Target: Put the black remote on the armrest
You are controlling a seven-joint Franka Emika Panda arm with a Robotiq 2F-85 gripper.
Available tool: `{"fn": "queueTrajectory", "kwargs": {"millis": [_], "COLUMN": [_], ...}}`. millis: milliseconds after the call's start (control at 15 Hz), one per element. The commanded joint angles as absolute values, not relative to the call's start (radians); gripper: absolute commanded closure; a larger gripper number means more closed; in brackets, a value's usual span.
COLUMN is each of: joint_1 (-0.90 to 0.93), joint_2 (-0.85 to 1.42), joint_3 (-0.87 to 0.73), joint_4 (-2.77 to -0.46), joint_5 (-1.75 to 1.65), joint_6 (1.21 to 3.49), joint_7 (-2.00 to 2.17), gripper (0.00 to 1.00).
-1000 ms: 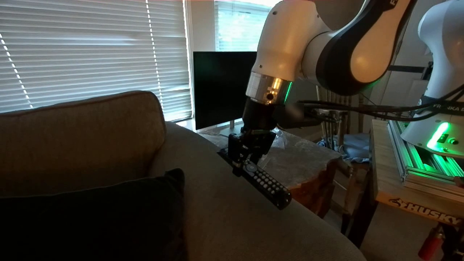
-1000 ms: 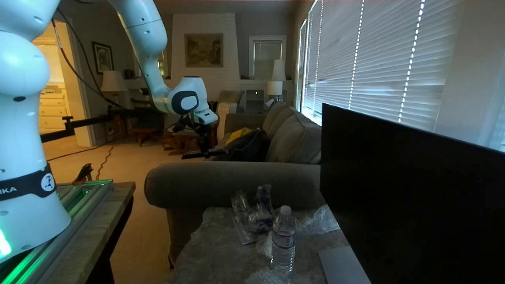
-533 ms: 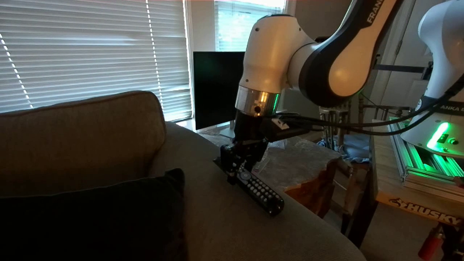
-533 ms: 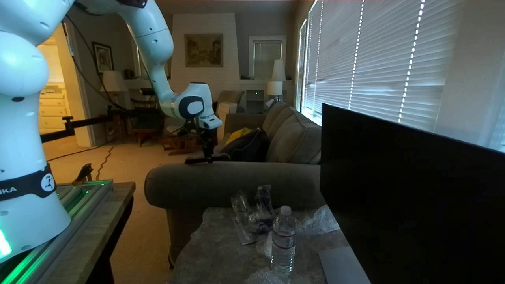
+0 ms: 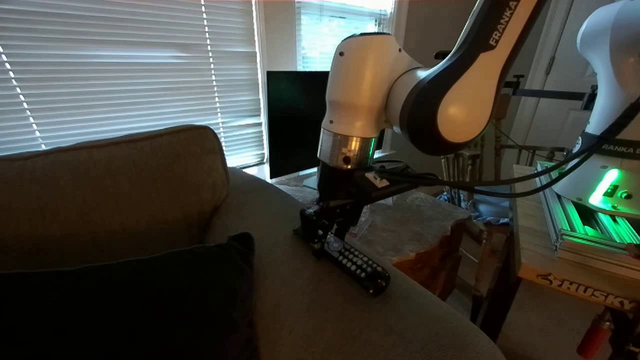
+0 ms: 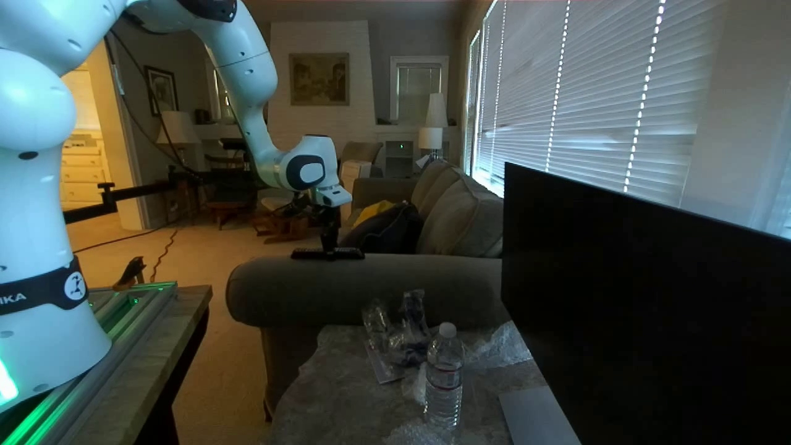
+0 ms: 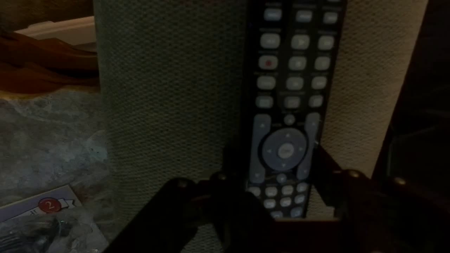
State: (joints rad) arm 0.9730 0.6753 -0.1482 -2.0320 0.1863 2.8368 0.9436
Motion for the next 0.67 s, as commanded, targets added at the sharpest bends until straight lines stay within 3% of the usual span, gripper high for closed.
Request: {"fn": "queueTrajectory", "kwargs": {"millis": [0,133,600], "joint_1": [0.981,0.999,1.017], "joint_2": [0.689,0.667,0.526], "joint_3": [-0.162,-0.179,-0.178], "joint_4": [-2.0,-2.017,-2.104], "joint_5": [0.125,0.102,0.04], "joint_6": [2.786,2.765,2.672], "joint_7": [0.996,1.017,1.108], "gripper": [0.14,0.0,0.0]}}
